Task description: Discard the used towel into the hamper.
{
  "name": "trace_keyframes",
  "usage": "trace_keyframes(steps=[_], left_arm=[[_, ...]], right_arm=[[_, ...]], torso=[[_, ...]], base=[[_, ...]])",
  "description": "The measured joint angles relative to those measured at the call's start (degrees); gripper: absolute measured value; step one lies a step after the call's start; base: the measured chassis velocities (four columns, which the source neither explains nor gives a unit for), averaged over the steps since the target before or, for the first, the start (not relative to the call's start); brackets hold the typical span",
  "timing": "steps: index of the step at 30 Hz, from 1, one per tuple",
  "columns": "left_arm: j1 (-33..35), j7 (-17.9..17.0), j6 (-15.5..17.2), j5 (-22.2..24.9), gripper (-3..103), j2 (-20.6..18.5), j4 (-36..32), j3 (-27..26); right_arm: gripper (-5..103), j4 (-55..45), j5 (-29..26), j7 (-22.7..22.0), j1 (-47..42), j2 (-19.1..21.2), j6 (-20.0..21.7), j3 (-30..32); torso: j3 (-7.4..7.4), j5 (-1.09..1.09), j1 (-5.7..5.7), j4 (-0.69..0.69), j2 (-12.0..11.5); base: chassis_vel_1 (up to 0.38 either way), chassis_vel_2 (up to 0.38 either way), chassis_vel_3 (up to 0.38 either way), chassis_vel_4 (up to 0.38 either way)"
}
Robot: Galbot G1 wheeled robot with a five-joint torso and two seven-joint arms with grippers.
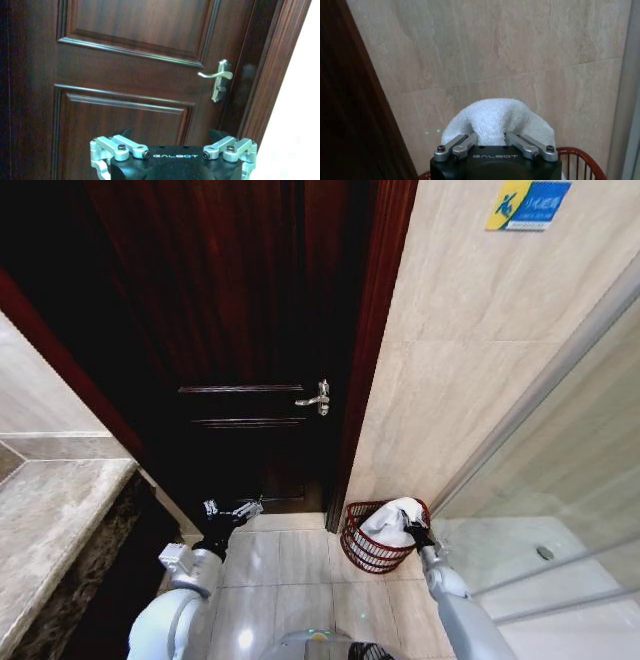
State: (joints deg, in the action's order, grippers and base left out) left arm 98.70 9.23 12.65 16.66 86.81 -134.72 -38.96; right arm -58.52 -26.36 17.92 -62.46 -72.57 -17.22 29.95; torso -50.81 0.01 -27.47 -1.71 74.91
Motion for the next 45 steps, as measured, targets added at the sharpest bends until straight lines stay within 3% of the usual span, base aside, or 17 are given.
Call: trace_keyframes(steps=[19, 27, 38, 45], left_arm=[[0.01, 0.0, 0.0, 0.0, 100, 0.0, 0.0, 0.0], [-0.01, 0.0, 0.0, 0.0, 100, 0.0, 0.0, 0.0], [0.01, 0.0, 0.0, 0.0, 100, 0.0, 0.0, 0.0], [0.0, 0.0, 0.0, 0.0, 100, 0.0, 0.0, 0.0]], right_arm=[[11, -2.53, -0.17, -1.94, -3.3, 1.31, 4.62, -1.16], [11, -2.44, 0.16, -3.16, -4.17, 1.18, 2.86, -1.6], [11, -1.38, 1.66, -2.69, -2.89, 2.81, 15.1, -1.95], [11, 5.27, 4.19, -1.72, 1.33, 2.69, 15.56, -2.57]], torso=[[0.01, -0.01, 0.02, 0.0, 0.01], [-0.01, 0.01, -0.06, -0.01, -0.01], [0.01, -0.02, 0.04, 0.01, 0.0], [0.0, -0.01, 0.0, -0.01, -0.01]], base=[[-0.013, 0.013, 0.018, -0.01], [-0.131, 0.143, 0.147, -0.141], [-0.017, 0.003, 0.002, -0.004], [0.0, 0.0, 0.0, 0.0]])
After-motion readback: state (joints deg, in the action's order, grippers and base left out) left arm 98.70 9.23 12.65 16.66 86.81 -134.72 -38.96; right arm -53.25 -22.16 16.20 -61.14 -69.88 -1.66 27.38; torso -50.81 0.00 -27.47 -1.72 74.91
